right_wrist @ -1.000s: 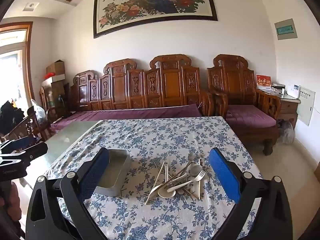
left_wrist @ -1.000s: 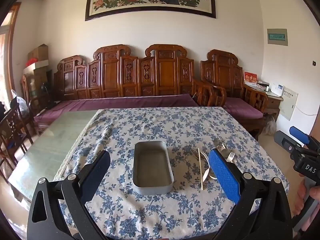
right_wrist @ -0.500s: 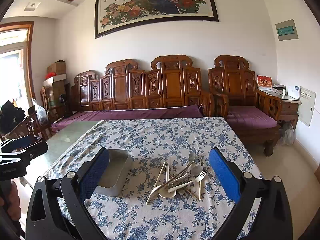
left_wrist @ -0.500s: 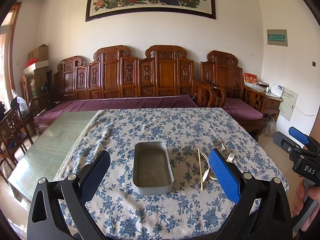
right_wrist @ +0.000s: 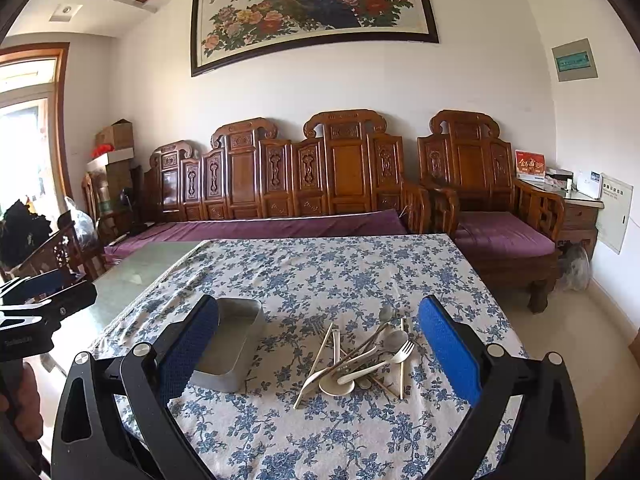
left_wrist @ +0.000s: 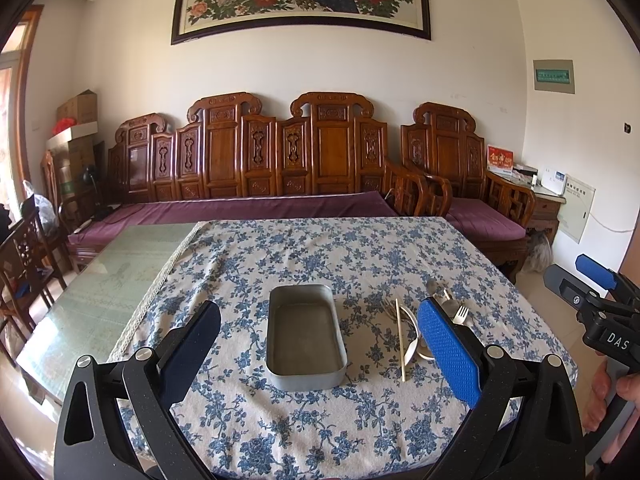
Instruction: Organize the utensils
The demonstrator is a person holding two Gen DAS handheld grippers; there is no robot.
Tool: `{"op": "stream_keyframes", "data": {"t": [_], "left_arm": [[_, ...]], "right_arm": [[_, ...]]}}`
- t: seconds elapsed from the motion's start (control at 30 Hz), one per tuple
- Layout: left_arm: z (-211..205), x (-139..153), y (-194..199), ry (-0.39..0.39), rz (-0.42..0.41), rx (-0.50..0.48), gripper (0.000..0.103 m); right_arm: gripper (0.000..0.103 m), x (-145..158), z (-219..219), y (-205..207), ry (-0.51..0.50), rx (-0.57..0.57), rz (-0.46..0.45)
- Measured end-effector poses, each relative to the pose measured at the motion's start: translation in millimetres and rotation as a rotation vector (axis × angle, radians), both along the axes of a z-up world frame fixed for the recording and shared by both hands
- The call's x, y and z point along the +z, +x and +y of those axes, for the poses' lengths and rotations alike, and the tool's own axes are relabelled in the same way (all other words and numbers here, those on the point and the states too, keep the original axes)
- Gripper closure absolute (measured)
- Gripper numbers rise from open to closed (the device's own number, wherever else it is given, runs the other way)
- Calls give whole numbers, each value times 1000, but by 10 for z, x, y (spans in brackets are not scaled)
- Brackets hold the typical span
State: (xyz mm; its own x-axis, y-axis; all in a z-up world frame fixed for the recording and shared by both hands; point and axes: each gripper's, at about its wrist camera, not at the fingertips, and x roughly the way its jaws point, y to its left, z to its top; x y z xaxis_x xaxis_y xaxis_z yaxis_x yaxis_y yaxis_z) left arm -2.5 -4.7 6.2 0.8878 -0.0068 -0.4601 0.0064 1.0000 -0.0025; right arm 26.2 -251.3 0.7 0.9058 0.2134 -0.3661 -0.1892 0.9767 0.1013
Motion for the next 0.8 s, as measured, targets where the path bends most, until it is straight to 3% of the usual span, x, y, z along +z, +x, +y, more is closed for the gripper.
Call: {"op": "stream_keyframes", "data": {"t": [0.8], "left_arm": [[0, 40, -25, 2, -2, -2, 8]], "right_arm": [[3, 4, 3, 1, 0, 3, -3]]}}
